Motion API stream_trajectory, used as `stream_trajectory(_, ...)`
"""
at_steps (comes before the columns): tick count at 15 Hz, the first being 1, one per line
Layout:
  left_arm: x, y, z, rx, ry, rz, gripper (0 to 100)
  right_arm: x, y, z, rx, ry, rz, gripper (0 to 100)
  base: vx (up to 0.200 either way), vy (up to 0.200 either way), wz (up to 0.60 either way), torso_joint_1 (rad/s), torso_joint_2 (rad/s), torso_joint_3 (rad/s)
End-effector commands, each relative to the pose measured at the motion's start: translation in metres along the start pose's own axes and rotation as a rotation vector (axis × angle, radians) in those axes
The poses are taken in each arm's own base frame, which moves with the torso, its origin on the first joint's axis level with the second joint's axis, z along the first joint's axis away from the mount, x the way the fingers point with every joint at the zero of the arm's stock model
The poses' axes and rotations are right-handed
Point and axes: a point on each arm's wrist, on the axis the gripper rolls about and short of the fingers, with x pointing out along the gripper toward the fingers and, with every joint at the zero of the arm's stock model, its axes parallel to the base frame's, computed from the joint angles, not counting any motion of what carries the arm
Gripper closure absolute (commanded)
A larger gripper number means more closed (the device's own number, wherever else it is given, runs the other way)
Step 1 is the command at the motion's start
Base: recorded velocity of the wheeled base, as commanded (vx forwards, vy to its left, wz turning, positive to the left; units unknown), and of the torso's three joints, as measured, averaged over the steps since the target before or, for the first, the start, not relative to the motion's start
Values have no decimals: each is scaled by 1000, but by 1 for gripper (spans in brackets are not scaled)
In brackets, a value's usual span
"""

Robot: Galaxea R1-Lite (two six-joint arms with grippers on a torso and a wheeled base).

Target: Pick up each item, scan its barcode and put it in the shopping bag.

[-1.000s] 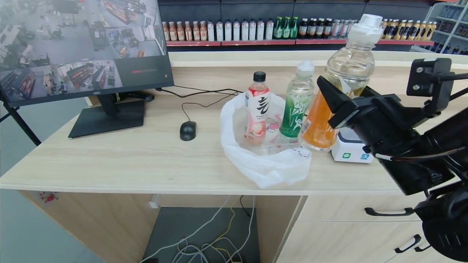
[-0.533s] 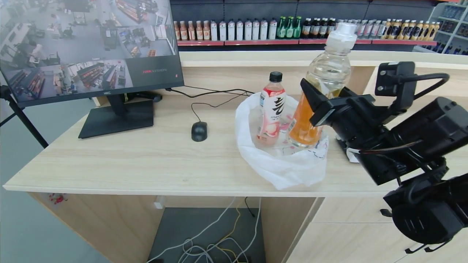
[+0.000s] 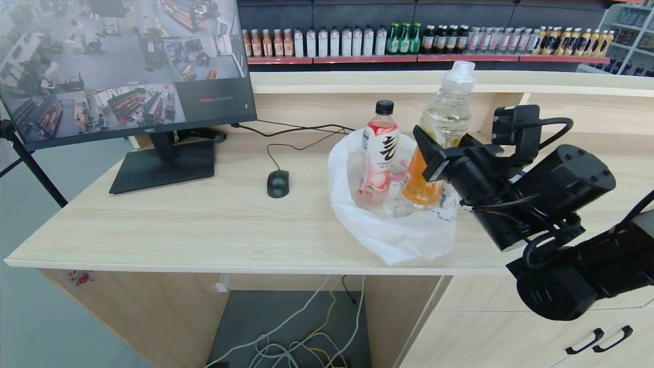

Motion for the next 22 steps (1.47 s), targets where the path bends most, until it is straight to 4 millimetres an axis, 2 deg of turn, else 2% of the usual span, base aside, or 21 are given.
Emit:
stream_trajectory(1, 0, 0, 0, -1, 1, 1, 0, 2, -4, -12, -19, 24, -5, 100, 0, 0, 0, 0, 0, 0)
stream_trajectory(4, 0, 0, 0, -1, -1, 1, 0, 12, -6, -23, -36, 24, -12, 100, 0, 0, 0, 0, 0, 0)
stream_trajectory(9, 0, 0, 0, -2, -1, 1, 0, 16, -5, -37, -43, 47, -10, 100, 0, 0, 0, 0, 0, 0)
stream_trajectory(13, 0, 0, 0, -2, -1, 1, 0, 9, -1, -52, -46, 105, 2, 100, 0, 0, 0, 0, 0, 0)
stream_trajectory(22, 0, 0, 0, -2, 1, 1, 0, -4, 9, -58, -42, 156, 32, 100, 0, 0, 0, 0, 0, 0)
